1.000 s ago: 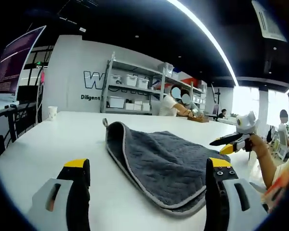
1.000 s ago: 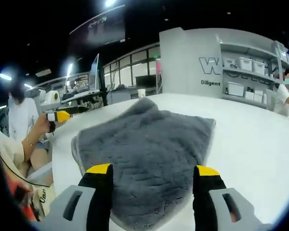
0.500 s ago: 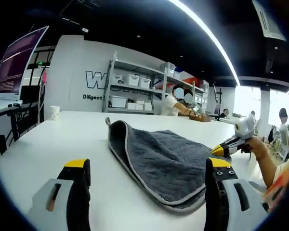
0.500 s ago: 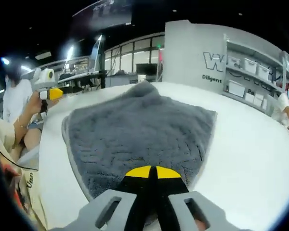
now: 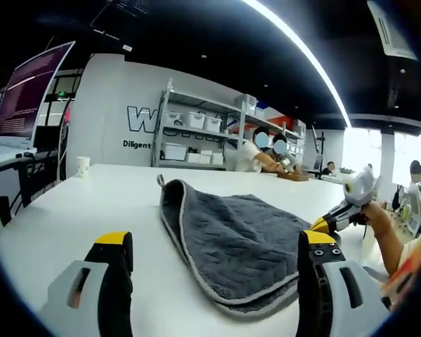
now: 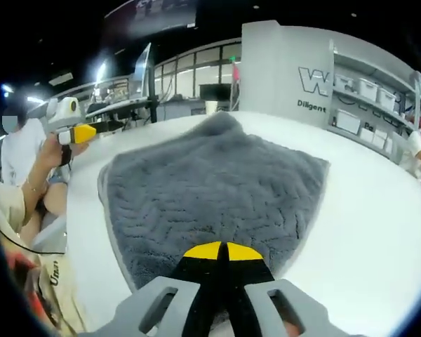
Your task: Open the folded towel by lifting each exposed corner and separating the folded layers until the towel lies flat within the target outline without major curled edges
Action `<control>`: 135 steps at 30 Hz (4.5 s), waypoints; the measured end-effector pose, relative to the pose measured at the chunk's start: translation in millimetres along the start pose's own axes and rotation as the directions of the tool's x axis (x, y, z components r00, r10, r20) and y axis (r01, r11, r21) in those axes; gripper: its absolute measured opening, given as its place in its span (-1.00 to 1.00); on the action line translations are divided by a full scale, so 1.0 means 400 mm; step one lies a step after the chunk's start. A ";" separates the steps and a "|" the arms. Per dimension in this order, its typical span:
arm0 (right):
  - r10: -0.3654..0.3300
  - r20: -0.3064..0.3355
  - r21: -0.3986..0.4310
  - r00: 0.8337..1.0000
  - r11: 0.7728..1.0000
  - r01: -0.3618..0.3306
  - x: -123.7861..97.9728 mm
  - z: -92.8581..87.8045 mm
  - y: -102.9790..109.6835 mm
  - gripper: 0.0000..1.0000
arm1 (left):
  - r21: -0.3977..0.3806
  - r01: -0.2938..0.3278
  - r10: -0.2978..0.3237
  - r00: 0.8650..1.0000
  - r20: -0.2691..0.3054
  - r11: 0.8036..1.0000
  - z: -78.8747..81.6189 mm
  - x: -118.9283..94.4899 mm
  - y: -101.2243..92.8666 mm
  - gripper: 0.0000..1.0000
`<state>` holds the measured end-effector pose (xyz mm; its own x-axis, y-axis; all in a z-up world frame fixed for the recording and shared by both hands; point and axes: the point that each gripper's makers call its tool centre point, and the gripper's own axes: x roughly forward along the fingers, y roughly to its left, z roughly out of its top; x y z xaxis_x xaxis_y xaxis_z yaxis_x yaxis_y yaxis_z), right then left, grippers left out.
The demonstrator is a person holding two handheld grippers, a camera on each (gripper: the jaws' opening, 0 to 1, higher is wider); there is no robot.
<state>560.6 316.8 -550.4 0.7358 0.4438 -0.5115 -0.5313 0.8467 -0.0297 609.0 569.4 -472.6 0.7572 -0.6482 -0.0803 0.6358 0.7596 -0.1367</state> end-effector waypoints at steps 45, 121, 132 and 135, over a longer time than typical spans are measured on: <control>0.342 -0.004 -0.196 0.940 0.921 -0.336 0.181 0.125 0.477 -1.00 | -0.019 -0.088 0.088 0.996 0.011 0.996 -0.009 -0.078 0.068 0.91; -0.139 -0.038 -0.026 0.989 0.990 0.139 0.214 0.120 -0.215 -1.00 | 0.000 -0.031 0.031 0.999 0.038 1.000 0.021 -0.122 0.017 0.99; -0.200 -0.100 -0.136 0.975 0.973 0.186 0.144 0.075 -0.162 -1.00 | 0.009 -0.042 0.042 0.998 0.045 0.999 0.028 -0.131 0.022 0.99; -0.206 -0.105 -0.151 0.973 0.970 0.189 0.119 0.061 -0.139 -1.00 | 0.008 -0.049 0.048 0.998 0.037 0.999 0.021 -0.132 0.031 0.99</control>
<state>635.1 298.0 -552.3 0.7812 0.2266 -0.5817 -0.4396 0.8613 -0.2549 578.0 613.6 -461.8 0.7921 -0.6083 -0.0502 0.5994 0.7907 -0.1243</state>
